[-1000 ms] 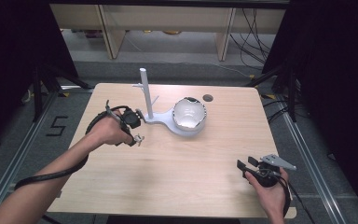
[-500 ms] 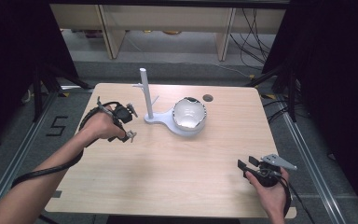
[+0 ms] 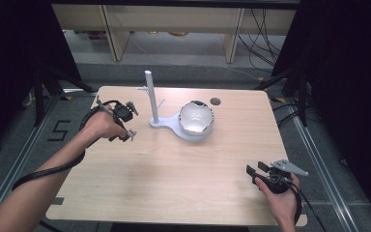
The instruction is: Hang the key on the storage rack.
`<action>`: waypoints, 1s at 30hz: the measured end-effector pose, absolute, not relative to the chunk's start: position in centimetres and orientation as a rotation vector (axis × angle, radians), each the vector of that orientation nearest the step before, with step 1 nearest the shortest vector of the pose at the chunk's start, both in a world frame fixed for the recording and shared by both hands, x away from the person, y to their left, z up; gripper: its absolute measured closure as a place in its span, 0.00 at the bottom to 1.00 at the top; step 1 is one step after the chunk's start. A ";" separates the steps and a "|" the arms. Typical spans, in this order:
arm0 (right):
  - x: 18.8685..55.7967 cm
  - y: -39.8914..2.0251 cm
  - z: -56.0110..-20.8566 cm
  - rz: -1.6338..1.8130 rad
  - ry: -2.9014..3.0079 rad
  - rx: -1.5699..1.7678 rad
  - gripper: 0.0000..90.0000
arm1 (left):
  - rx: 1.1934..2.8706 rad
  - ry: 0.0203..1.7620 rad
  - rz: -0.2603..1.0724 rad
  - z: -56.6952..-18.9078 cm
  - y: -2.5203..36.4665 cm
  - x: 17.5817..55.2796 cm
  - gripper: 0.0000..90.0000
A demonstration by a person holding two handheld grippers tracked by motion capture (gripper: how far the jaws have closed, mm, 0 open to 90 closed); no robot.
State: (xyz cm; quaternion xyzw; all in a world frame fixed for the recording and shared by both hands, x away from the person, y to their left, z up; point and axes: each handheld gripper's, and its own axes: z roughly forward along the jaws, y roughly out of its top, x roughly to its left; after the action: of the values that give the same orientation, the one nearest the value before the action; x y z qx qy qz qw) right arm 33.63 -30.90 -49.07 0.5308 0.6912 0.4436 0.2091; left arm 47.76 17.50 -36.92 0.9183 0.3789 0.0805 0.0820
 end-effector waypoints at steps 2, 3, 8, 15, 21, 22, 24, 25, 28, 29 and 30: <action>33.6 -30.9 -49.1 1.233 1.922 1.476 0.51 | 2.747 1.138 0.239 -37.0 17.6 47.9 0.89; 33.6 -30.9 -49.1 1.233 1.923 1.476 0.51 | 2.739 1.145 0.242 -37.0 17.6 48.0 0.89; 33.5 -30.6 -49.2 1.222 1.910 1.517 0.51 | 2.727 1.154 0.247 -37.1 17.9 48.2 0.89; 33.7 -30.6 -49.3 1.239 1.916 1.476 0.51 | 2.728 1.168 0.242 -37.1 18.4 48.5 0.89; 33.6 -30.3 -49.4 1.239 1.916 1.509 0.51 | 2.714 1.197 0.263 -36.8 18.9 49.0 0.89; 33.6 -30.3 -49.4 1.234 1.923 1.506 0.51 | 2.727 1.199 0.258 -36.6 19.0 49.1 0.89; 33.9 -30.5 -49.4 1.214 1.932 1.464 0.51 | 2.718 1.200 0.270 -36.5 19.1 49.1 0.89; 33.8 -30.5 -49.4 1.209 1.934 1.466 0.51 | 2.726 1.208 0.265 -36.4 19.1 49.2 0.89; 33.9 -30.5 -49.5 1.212 1.933 1.463 0.51 | 2.730 1.204 0.269 -36.2 19.1 49.3 0.89; 33.9 -30.5 -49.5 1.234 1.936 1.448 0.51 | 2.727 1.205 0.273 -36.2 19.1 49.4 0.89; 33.8 -30.5 -49.5 1.235 1.943 1.451 0.51 | 2.715 1.206 0.279 -36.2 19.1 49.4 0.89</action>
State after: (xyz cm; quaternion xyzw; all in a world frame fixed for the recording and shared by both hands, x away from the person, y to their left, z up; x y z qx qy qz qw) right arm 33.85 -30.51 -49.47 0.5216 0.6982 0.4437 0.2087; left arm 49.43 19.09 -36.22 0.9070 0.4030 0.0934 0.0788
